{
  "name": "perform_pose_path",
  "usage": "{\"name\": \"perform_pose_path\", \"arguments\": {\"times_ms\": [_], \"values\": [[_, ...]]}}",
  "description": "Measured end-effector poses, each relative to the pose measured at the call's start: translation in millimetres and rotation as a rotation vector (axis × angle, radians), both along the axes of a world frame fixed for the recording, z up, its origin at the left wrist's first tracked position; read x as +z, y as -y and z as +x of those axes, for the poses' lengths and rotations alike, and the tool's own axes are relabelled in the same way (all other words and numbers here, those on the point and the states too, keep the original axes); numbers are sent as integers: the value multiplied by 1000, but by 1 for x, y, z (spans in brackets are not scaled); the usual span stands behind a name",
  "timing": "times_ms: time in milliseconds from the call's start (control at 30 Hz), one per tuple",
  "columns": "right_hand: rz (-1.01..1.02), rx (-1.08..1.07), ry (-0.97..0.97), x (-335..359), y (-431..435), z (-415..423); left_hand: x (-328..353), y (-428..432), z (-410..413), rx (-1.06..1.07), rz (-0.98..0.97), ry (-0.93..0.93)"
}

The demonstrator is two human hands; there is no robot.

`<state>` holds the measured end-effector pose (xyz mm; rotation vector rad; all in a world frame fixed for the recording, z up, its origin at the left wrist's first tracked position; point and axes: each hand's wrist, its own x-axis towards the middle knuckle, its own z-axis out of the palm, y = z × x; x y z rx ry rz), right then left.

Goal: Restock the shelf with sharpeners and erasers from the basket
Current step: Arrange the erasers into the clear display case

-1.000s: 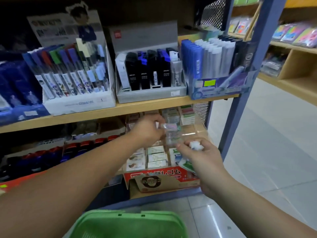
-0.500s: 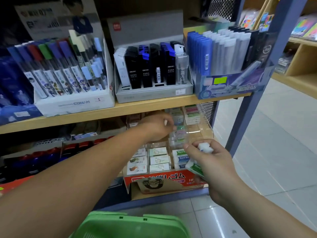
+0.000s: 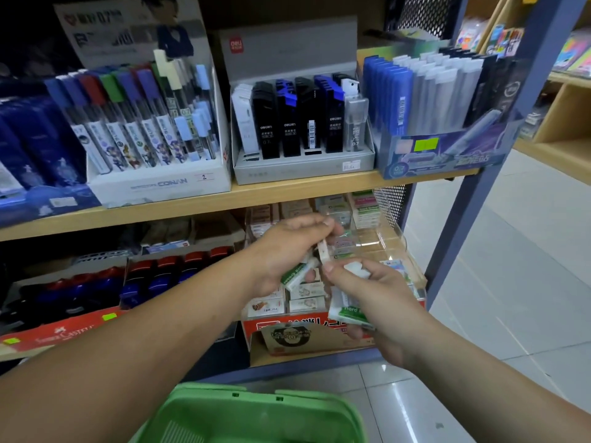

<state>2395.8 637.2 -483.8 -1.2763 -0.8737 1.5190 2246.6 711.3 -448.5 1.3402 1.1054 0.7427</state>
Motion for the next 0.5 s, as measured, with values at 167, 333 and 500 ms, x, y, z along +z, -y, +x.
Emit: {"name": "perform_pose_path", "arguments": {"times_ms": [167, 333, 500], "values": [[-10, -34, -11, -2, -2, 0, -3, -1, -15, -49, -23, 92], [-34, -38, -12, -4, -3, 1, -6, -3, -20, -32, -16, 168], [-50, 23, 68, -5, -2, 3, -8, -1, -16, -52, -6, 124]]}}
